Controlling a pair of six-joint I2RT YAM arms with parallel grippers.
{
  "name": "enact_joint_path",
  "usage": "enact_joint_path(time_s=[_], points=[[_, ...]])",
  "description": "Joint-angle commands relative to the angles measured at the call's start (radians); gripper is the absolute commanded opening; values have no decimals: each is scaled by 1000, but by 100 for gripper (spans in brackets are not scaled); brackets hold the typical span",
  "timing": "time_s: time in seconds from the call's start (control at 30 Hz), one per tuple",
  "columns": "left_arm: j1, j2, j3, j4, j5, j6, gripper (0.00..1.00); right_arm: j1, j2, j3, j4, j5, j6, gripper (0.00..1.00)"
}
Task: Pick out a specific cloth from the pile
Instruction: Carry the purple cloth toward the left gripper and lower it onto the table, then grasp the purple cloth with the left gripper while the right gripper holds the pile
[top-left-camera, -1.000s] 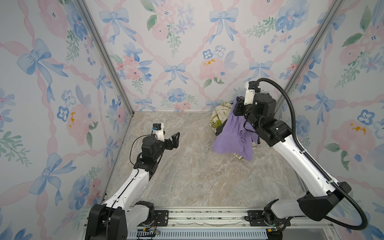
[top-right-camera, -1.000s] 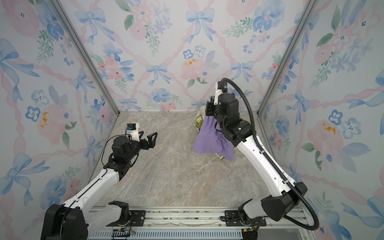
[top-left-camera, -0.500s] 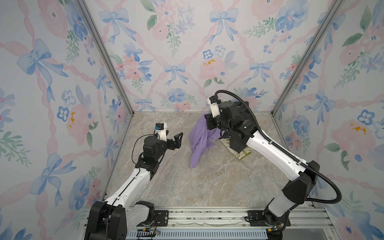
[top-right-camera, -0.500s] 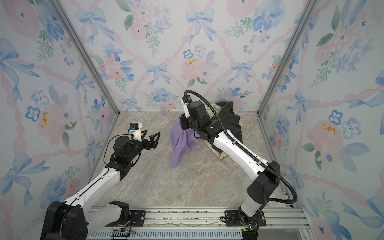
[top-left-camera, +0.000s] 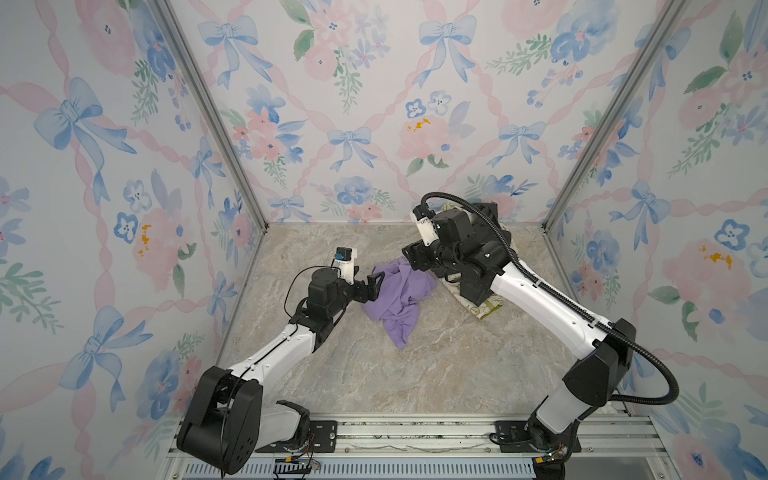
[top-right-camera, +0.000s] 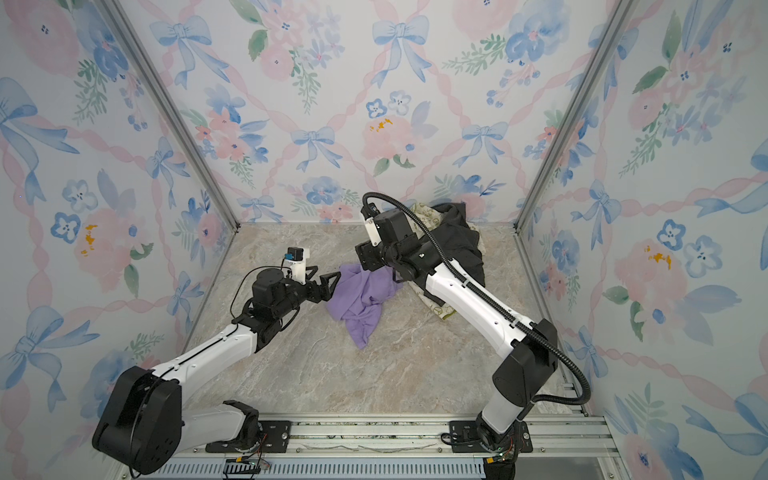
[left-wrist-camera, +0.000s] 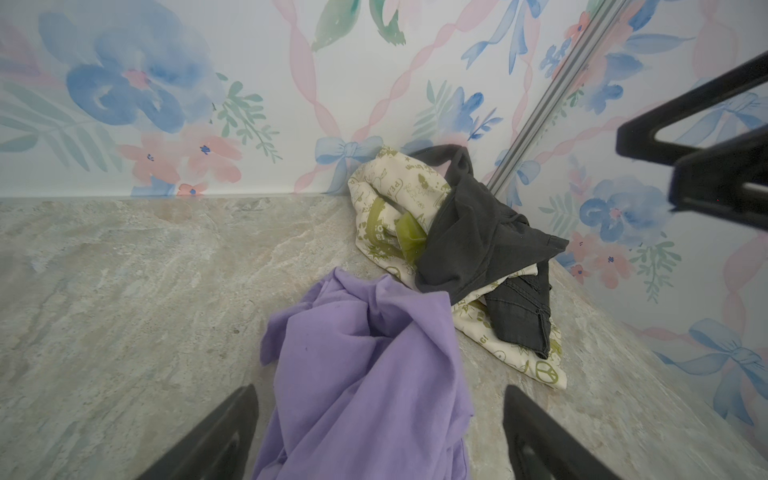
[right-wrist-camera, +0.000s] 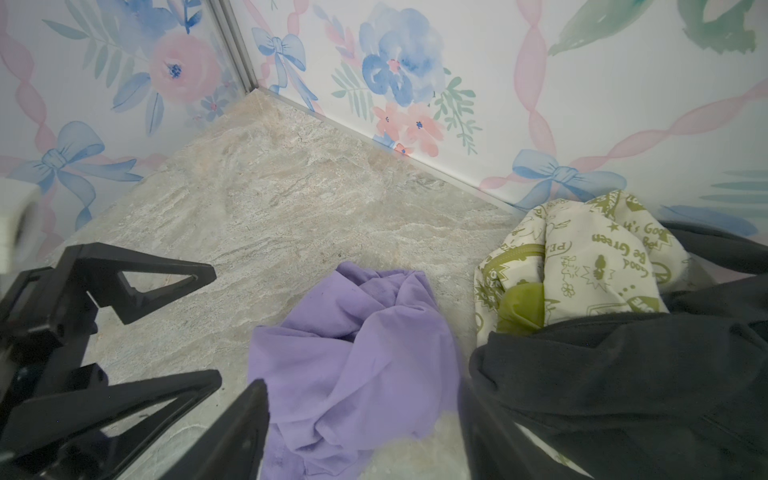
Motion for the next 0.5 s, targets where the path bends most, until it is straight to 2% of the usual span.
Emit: enact_joint_path(time_s=[0.0,0.3,0.37,0.47], points=[[-36,84,57,9,-13,-38,90,-25,-56,-14,-13,37,6,76],[-109,310,193,-7,-17,-73,85,-61,-91,-43,0,58,51,78],[-114,353,220,-12,-7,-86,81,-63,-96,-49,1,64,55,78],[-117,409,251,-22,10,-111,68,-65,-107,-63,7,71,63,78]])
